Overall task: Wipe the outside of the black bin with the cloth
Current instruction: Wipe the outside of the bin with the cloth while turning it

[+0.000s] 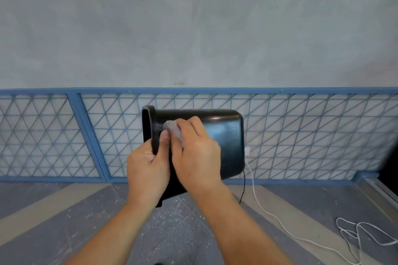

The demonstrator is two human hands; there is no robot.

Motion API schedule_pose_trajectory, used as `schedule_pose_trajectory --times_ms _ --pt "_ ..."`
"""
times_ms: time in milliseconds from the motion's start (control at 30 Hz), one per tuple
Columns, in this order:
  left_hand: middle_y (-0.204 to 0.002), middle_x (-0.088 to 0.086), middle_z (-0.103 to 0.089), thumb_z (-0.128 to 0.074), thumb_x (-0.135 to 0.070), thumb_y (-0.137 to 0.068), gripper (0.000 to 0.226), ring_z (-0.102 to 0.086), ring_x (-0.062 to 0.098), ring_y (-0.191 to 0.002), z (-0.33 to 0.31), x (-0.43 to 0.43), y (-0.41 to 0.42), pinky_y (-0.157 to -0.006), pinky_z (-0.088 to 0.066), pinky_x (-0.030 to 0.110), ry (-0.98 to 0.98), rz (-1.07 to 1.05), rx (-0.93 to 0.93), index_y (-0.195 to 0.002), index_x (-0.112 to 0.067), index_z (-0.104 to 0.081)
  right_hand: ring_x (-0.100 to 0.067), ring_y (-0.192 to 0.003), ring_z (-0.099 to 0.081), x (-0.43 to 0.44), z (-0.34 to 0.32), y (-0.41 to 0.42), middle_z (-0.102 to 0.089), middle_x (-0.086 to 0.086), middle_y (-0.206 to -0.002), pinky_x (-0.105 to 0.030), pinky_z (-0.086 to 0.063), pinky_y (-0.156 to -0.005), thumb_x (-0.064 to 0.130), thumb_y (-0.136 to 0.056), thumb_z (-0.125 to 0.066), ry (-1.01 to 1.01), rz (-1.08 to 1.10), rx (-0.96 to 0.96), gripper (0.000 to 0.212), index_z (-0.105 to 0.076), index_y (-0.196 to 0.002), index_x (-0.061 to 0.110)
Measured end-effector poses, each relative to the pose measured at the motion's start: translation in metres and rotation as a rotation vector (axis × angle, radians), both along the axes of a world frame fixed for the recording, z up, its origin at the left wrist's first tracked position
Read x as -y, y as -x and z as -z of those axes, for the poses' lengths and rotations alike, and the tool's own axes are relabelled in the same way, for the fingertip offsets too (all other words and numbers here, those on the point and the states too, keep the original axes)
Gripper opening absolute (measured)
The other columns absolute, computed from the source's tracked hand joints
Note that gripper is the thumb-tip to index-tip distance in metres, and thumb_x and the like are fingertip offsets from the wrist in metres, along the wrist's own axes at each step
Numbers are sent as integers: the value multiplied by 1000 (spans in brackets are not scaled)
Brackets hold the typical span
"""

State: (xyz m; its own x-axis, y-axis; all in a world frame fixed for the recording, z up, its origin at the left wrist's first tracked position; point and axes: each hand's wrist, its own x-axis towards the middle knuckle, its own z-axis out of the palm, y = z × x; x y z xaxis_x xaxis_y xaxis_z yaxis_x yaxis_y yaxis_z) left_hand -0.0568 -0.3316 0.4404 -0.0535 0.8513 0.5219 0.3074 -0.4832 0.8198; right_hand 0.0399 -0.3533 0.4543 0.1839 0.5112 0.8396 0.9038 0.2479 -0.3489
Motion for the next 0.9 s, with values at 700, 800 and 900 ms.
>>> schedule_pose_trajectory --times_ms 700,800,900 --pt "-49 -12 -45 -52 -42 -105 49 -53 6 -54 23 -3 29 -48 -33 12 -317 23 -286 -59 -38 -34 -29 -82 -64 -3 3 -55 -63 -5 -98 -39 -52 -70 38 -101 -54 128 181 -316 32 -70 -97 11" --pt "-47 -15 -37 -46 -49 -102 41 -52 7 -50 25 -7 20 -47 -25 15 -342 -8 -345 -63 -38 -35 -24 -84 -63 -1 -12 -8 -63 0 -102 -37 -52 -71 33 -99 -54 101 -17 -187 25 -70 -105 15" --pt "-46 -14 -35 -45 -51 -102 45 -52 9 -52 26 -5 25 -45 -27 15 -329 -9 -312 -61 -37 -32 -24 -82 -63 -6 -7 -23 -63 0 -100 -37 -51 -70 27 -99 -59 79 13 -165 18 -71 -104 14"
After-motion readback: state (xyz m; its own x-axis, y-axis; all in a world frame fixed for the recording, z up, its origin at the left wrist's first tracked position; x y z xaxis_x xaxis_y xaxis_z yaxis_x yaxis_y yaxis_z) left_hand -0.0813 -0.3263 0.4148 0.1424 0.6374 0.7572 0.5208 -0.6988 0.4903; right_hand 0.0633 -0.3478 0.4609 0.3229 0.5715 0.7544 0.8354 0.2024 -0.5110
